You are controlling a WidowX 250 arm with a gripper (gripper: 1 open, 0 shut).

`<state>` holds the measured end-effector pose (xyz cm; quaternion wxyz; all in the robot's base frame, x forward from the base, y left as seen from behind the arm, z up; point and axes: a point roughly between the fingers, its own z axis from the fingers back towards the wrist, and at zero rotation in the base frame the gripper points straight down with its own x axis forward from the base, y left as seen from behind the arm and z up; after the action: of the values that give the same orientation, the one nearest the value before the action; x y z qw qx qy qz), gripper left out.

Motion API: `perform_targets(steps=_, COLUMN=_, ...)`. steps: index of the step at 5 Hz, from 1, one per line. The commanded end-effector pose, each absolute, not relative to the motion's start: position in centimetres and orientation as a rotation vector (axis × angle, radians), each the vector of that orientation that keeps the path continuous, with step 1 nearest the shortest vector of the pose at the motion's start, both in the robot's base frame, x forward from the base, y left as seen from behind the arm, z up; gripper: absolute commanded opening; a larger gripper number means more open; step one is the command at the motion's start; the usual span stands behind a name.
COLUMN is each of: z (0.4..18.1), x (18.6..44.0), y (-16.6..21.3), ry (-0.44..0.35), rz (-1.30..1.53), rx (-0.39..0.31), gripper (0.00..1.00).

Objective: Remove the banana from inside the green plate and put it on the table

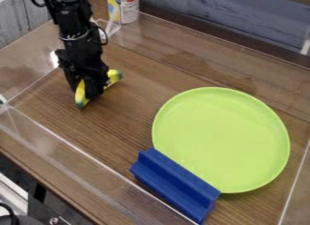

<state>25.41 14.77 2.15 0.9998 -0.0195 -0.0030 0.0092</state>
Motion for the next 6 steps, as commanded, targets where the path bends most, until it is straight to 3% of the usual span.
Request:
perform_targets(steps=1, z=2.5, x=25.9, y=14.7, ry=-0.009, rz=0.005, rx=-0.032, gripper=0.00)
perform_targets(steps=6, z=2.1, x=26.3, y=13.3, ry=0.078, rz=-0.042, rx=-0.075, gripper=0.00)
